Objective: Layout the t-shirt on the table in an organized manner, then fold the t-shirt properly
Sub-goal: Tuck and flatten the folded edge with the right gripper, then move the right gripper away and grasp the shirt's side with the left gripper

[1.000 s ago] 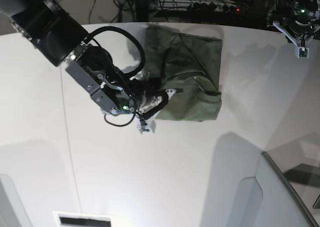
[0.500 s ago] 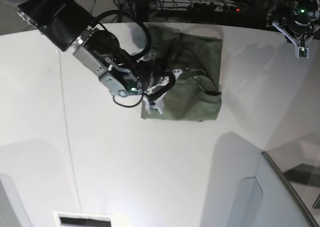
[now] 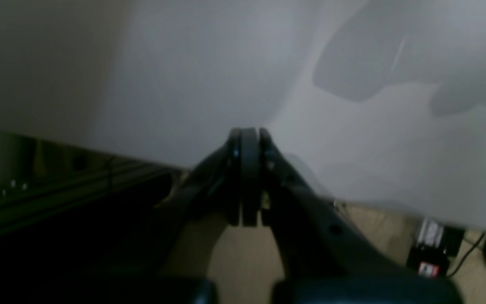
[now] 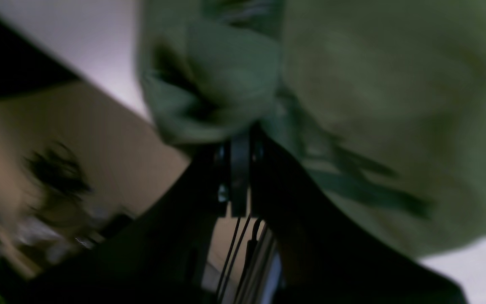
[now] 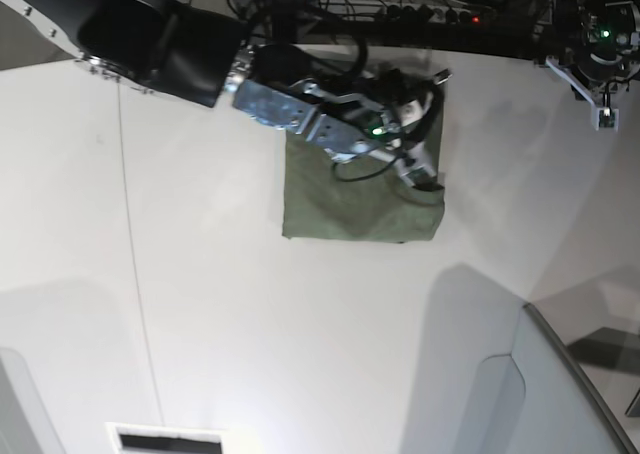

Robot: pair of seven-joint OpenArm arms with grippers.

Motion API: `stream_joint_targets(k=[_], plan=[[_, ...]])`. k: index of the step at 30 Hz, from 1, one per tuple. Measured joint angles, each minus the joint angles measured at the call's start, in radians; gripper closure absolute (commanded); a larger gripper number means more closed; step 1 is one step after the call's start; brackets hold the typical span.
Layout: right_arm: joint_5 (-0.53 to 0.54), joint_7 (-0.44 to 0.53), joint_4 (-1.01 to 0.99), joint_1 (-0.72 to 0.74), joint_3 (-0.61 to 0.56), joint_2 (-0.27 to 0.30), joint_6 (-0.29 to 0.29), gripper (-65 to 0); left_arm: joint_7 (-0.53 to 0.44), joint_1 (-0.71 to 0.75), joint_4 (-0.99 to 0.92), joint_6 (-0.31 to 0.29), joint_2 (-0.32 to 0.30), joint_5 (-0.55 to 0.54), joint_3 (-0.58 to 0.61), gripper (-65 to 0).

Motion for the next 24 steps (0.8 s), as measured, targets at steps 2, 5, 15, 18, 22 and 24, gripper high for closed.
stream_joint_targets(k=[2, 5, 15, 18, 22, 24], plan=[[0.001, 0.004, -0.027, 0.013, -0.049, -0.033, 0.009, 0.0, -0.006, -0.015, 0.000, 0.000, -0.001, -0.002, 0.002, 0.0], [-0.004, -0.008, -0.043, 0.026, -0.114, -0.032, 0.010, 0.0, -0.007, -0.013, -0.001, 0.001, -0.001, 0.000, 0.002, 0.0], [-0.013, -0.049, 0.162, 0.030, 0.068, 0.103, -0.115, 0.0, -0.004, -0.017, -0.004, 0.000, -0.004, 0.000, 0.002, 0.0], [-0.020, -0.029, 0.118, 0.016, 0.091, 0.114, -0.059, 0.0, -0.005, -0.017, -0.004, 0.000, 0.000, 0.000, 0.004, 0.0], [0.008, 0.024, 0.079, 0.003, 0.084, 0.078, -0.048, 0.0, 0.010, -0.008, 0.053, -0.060, 0.004, 0.005, 0.028, 0.0], [0.024, 0.029, 0.126, -0.002, 0.135, 0.118, -0.113, 0.0, 0.010, -0.009, 0.129, -0.185, 0.043, -0.005, 0.027, 0.0]])
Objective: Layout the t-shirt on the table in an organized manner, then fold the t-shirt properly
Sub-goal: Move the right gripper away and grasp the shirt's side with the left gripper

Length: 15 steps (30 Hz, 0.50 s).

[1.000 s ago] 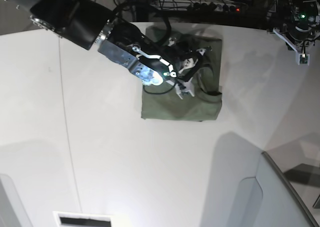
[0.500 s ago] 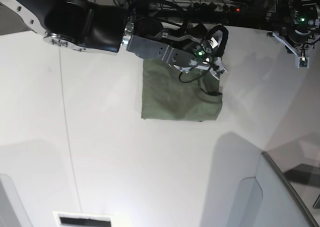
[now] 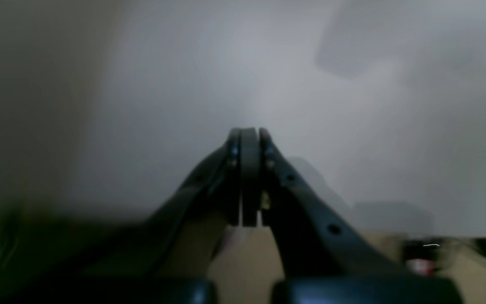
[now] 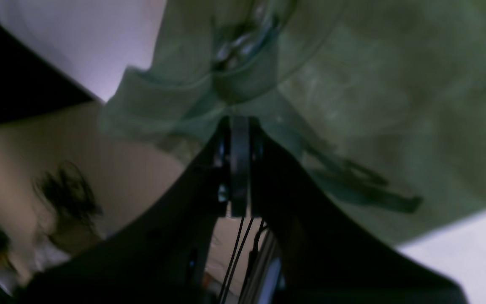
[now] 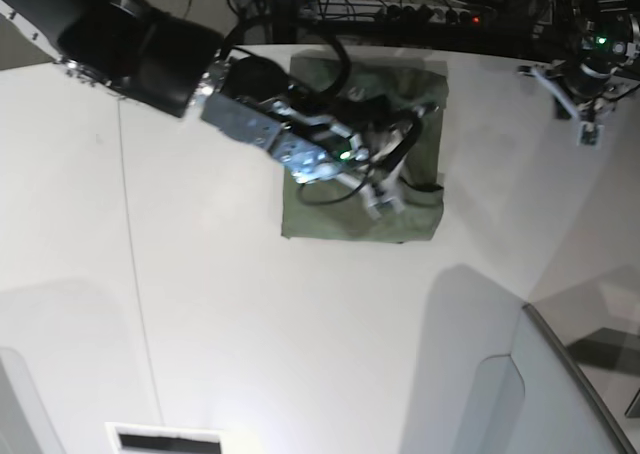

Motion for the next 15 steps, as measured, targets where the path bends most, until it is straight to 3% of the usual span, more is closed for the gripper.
stream_joint_targets(k=[3, 5, 6, 9, 11, 13, 15], plan=[[-0.035, 0.021, 0.156, -0.047, 0.169, 0.116, -0.076, -0.8, 0.026, -0.011, 0.099, -0.165, 0.096, -0.030, -0.064, 0.0], [-0.038, 0.019, 0.255, -0.097, 0.274, 0.164, -0.074, -1.8, 0.159, -0.021, 0.122, -0.251, 0.109, -0.070, -0.111, 0.0], [-0.034, 0.019, 0.301, -0.130, 0.322, 0.174, -0.072, -4.5, 0.216, -0.037, 0.112, -0.277, 0.104, -0.093, -0.129, -5.4], [0.002, -0.043, 0.380, -0.208, 0.462, 0.172, -0.059, -15.2, 0.227, -0.091, 0.047, -0.345, 0.079, -0.180, -0.146, -37.5], [-0.005, -0.058, 0.403, -0.239, 0.565, 0.176, -0.058, -18.9, 0.211, -0.117, -0.019, -0.352, 0.077, -0.230, -0.138, -55.0], [-0.039, -0.042, 0.404, -0.262, 0.661, 0.194, -0.064, -19.1, 0.225, -0.137, -0.099, -0.352, 0.080, -0.244, -0.113, -63.4], [-0.050, -0.037, 0.401, -0.280, 0.708, 0.203, -0.071, -19.1, 0.233, -0.157, -0.164, -0.351, 0.078, -0.252, -0.087, -63.7]])
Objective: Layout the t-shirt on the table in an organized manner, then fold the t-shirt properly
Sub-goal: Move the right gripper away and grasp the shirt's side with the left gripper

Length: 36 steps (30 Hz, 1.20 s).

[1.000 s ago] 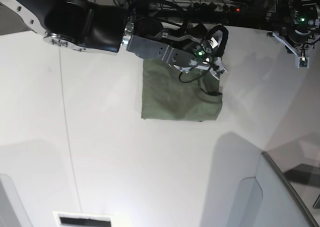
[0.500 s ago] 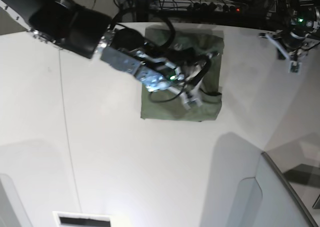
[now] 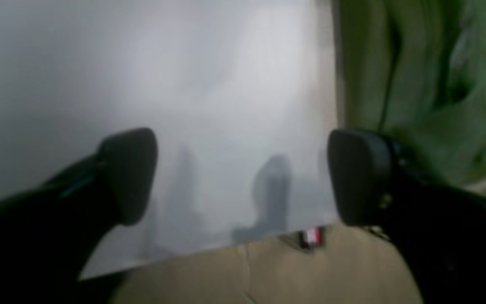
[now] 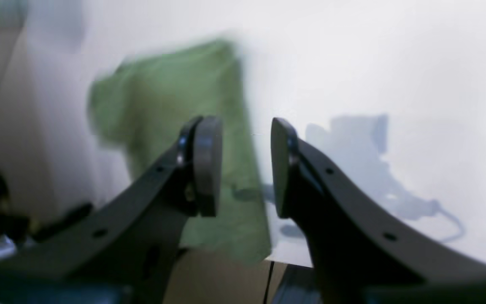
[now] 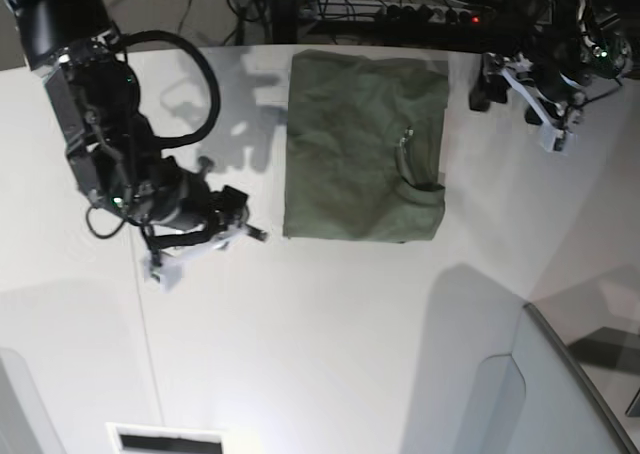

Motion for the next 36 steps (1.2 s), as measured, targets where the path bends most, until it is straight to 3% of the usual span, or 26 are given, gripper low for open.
stream_joint_targets(k=[5, 8, 16, 24, 36], plan=[[0.028, -0.019, 0.000, -0.003, -0.035, 0.026, 0.010, -18.9, -0.014, -0.074, -0.093, 0.000, 0.011, -0.013, 0.048, -63.7], [0.022, -0.013, -0.003, -0.002, -0.036, 0.044, 0.008, -18.9, -0.081, -0.074, -0.120, 0.000, 0.034, -0.016, 0.063, -63.7], [0.026, -0.015, -0.004, -0.003, -0.036, 0.042, 0.008, -18.9, -0.211, -0.088, -0.184, 0.000, 0.040, -0.041, 0.180, -63.7], [0.023, -0.014, -0.041, -0.003, -0.036, 0.044, 0.008, -18.9, -0.242, -0.129, -0.237, -0.019, 0.082, -0.052, 0.193, -63.4], [0.023, -0.011, -0.041, -0.014, -0.036, 0.044, 0.009, -18.9, -0.237, -0.142, -0.265, -0.021, 0.089, -0.053, 0.195, -36.9]])
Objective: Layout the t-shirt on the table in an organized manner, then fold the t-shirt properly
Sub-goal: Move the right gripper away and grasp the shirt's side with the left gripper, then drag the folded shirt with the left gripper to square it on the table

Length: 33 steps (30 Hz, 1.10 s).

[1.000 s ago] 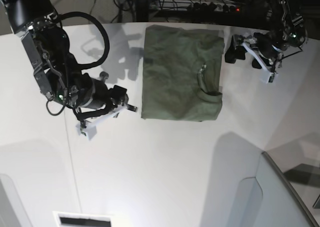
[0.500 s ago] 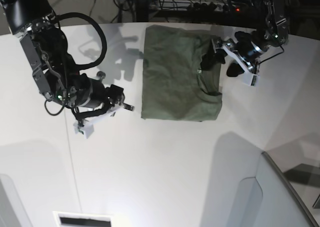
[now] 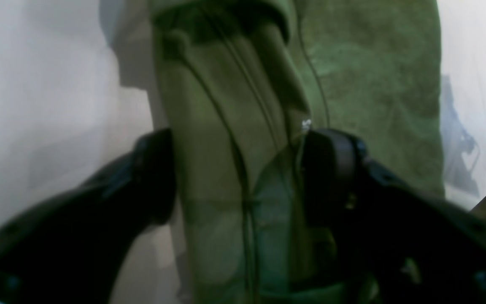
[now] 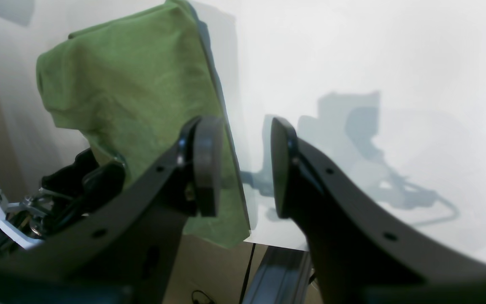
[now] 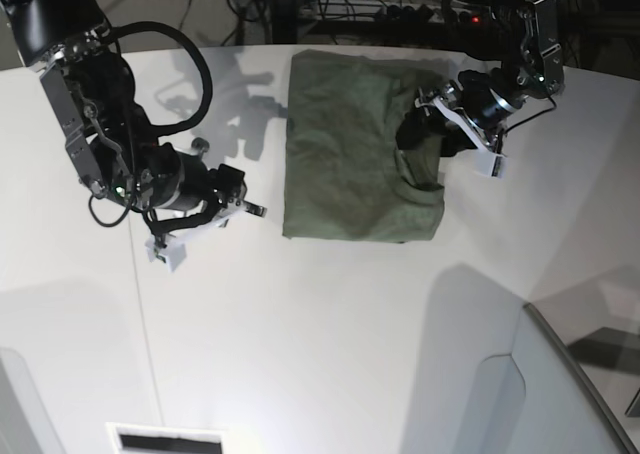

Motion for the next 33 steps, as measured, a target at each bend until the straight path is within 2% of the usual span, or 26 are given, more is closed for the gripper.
stream_joint_targets(k=[3, 9, 14, 21, 25, 33], plan=[[0.000, 0.000, 0.000, 0.000, 0.000, 0.000, 0.000, -18.9, 0.008, 0.000, -0.002, 0.001, 0.000, 0.005, 0.000, -26.8], [0.000, 0.000, 0.000, 0.000, 0.000, 0.000, 0.000, -18.9, 0.024, -0.040, -0.054, 0.001, 0.000, 0.007, 0.002, 0.0], [0.000, 0.000, 0.000, -0.011, 0.000, 0.000, 0.000, -18.9, 0.031, -0.084, -0.091, -0.004, -0.003, 0.014, 0.004, 0.0], [0.000, 0.000, -0.003, -0.016, 0.001, 0.000, 0.000, -18.9, 0.018, -0.144, -0.080, -0.026, -0.002, 0.225, 0.027, 0.0], [-0.001, 0.000, -0.003, -0.016, 0.002, 0.014, 0.000, -18.9, -0.011, -0.184, -0.074, -0.026, -0.068, 0.321, 0.170, 0.0], [0.000, 0.003, -0.003, -0.016, 0.005, 0.017, 0.000, -18.8, -0.046, -0.267, -0.070, -0.026, -0.214, 0.435, 0.442, 0.0]])
